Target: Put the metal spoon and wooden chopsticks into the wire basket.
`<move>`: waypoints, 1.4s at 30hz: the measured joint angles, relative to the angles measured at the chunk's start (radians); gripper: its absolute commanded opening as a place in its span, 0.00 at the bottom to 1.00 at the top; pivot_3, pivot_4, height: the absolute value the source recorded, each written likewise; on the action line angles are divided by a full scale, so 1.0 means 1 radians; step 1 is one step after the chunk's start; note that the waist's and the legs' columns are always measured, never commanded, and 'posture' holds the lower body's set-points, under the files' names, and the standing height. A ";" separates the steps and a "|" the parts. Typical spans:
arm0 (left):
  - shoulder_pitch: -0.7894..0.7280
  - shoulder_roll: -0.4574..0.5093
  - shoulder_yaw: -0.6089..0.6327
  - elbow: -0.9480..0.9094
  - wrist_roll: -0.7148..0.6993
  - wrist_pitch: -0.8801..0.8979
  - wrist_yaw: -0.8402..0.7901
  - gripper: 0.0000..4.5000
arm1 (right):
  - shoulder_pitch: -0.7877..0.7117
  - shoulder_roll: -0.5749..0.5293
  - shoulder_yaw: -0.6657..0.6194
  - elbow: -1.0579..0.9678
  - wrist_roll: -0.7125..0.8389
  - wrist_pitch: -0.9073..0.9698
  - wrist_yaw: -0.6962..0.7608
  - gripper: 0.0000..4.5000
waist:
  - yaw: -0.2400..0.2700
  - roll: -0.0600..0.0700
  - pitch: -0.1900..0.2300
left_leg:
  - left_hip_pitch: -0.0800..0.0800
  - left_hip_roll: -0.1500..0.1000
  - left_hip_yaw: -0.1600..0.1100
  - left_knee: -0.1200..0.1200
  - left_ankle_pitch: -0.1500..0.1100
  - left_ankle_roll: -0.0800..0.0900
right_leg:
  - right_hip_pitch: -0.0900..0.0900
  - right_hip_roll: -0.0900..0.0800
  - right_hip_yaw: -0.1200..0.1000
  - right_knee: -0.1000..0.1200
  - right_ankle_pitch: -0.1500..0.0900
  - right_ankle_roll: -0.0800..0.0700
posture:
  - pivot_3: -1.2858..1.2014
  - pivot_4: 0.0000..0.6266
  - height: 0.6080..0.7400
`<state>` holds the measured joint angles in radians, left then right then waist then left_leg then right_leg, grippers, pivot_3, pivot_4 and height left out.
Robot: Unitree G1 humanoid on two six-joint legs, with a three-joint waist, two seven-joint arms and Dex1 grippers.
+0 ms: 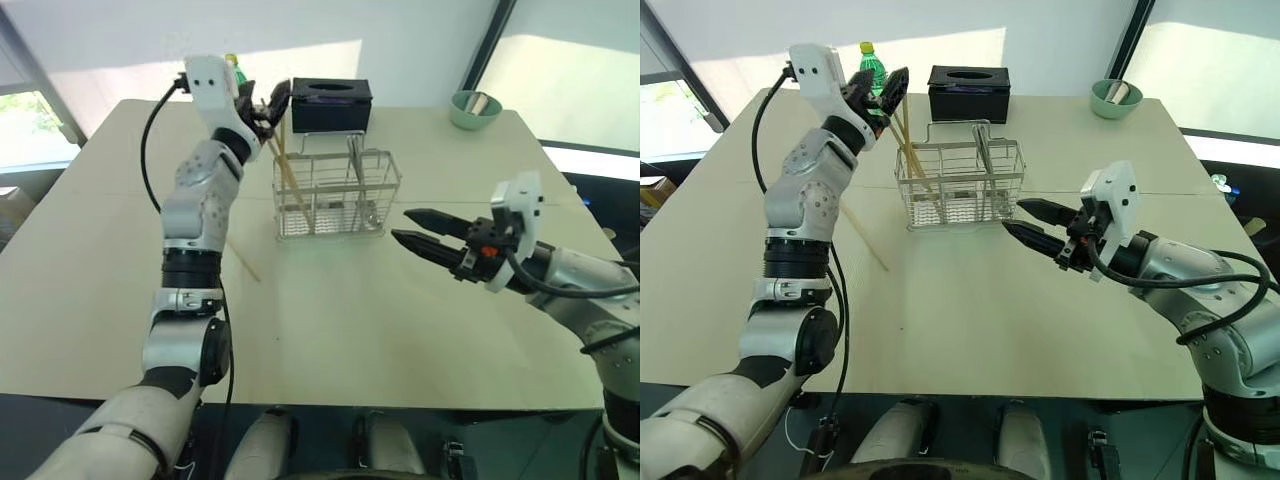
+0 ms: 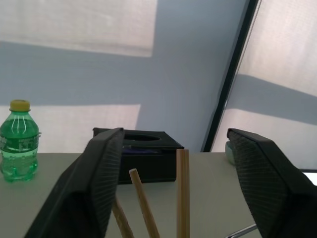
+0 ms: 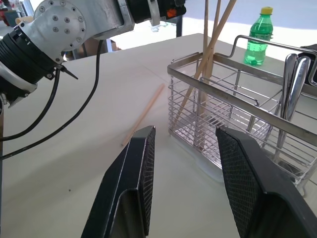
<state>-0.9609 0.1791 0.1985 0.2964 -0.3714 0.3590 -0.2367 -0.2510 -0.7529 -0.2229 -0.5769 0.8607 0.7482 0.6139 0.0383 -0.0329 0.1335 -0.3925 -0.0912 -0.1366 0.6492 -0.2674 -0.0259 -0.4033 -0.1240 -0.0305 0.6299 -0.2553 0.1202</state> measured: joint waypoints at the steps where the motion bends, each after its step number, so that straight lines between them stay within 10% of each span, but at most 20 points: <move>1: -0.004 0.008 0.006 -0.007 -0.009 0.013 0.001 0.99 | -0.005 0.004 0.003 0.007 -0.005 -0.001 0.001 0.44 | 0.000 0.000 0.000 | 0.000 0.000 0.000 0.000 0.000 0.000 | 0.000 0.000 0.000 0.000 0.000 0.000 | 0.52 0.24 0.40; 19: -0.375 0.351 0.314 0.267 -0.108 0.342 0.330 0.99 | -0.060 0.031 0.055 0.060 -0.059 -0.017 0.035 0.44 | -0.003 0.000 0.000 | 0.003 0.001 -0.001 0.000 0.000 0.000 | 0.000 0.002 0.000 0.001 0.000 0.000 | 0.52 0.24 0.40; 29: -0.209 0.194 0.410 0.428 -0.032 0.604 0.786 0.99 | -0.071 0.037 0.083 0.062 -0.073 -0.030 0.065 0.44 | 0.000 -0.003 0.000 | -0.001 0.000 -0.002 0.000 0.003 -0.006 | -0.002 0.001 0.000 0.002 0.000 0.000 | 0.52 0.24 0.40; 42: -0.154 0.082 0.400 0.554 -0.012 0.559 0.818 0.87 | -0.033 0.043 0.077 0.014 -0.050 -0.012 0.026 0.44 | 0.001 0.000 -0.002 | 0.001 0.000 0.000 0.000 0.001 -0.003 | -0.001 0.000 0.000 0.002 0.000 0.000 | 0.52 0.24 0.40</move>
<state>-1.1149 0.2615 0.5984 0.8504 -0.3830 0.9180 0.5815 -0.2840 -0.7098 -0.1459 -0.5631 0.8110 0.7366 0.6397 0.0390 -0.0330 0.1317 -0.3914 -0.0910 -0.1368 0.6488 -0.2663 -0.0288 -0.4042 -0.1238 -0.0302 0.6319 -0.2552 0.1205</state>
